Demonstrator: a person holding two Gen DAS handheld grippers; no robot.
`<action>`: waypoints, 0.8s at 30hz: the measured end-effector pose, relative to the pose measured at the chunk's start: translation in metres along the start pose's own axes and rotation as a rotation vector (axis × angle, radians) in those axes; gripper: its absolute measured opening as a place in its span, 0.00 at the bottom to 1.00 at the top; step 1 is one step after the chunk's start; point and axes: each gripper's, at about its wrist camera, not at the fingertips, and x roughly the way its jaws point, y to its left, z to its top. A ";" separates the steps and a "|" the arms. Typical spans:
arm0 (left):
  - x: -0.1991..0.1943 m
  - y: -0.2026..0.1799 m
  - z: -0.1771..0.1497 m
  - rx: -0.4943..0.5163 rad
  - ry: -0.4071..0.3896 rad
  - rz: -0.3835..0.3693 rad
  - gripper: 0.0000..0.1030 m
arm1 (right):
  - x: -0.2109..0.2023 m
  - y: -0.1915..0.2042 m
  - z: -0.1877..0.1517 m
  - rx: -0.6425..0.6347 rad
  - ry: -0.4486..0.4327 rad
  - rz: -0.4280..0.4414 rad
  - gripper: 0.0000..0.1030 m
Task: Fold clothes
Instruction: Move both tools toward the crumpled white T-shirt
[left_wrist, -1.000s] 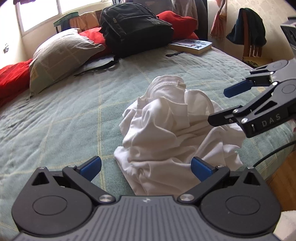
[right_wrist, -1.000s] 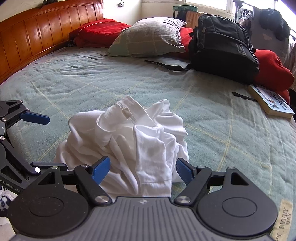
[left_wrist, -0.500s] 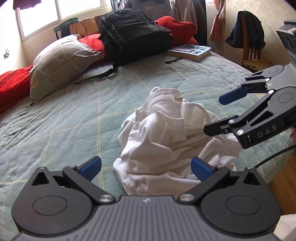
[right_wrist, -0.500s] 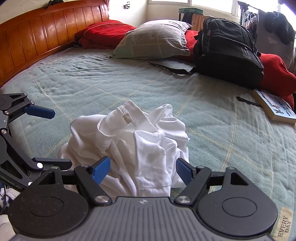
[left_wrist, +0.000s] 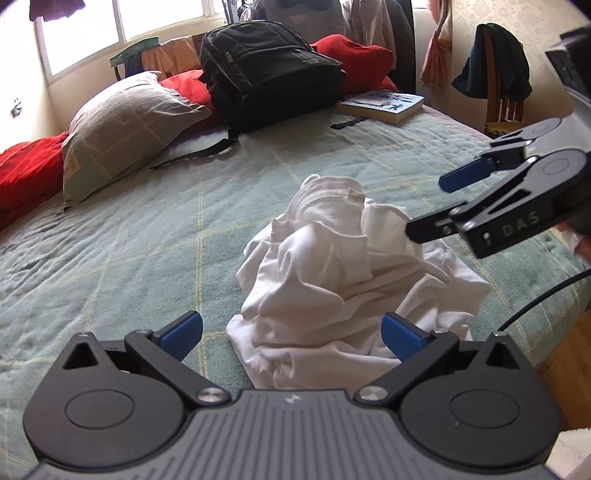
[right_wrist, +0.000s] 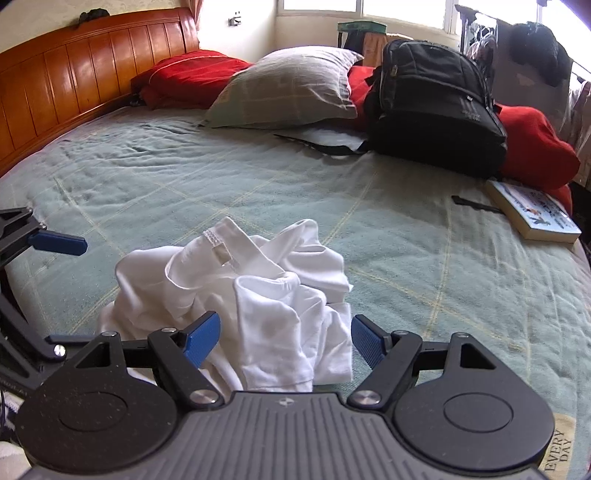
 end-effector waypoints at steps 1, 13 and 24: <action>0.001 0.001 -0.001 -0.002 0.002 0.000 0.99 | 0.004 0.002 0.001 -0.002 0.009 0.006 0.80; 0.003 0.015 -0.010 -0.034 0.004 -0.006 0.99 | 0.020 -0.015 -0.006 0.000 0.069 -0.127 0.80; 0.005 0.016 -0.009 -0.030 0.002 -0.018 0.99 | 0.016 -0.020 -0.008 0.011 0.059 -0.119 0.64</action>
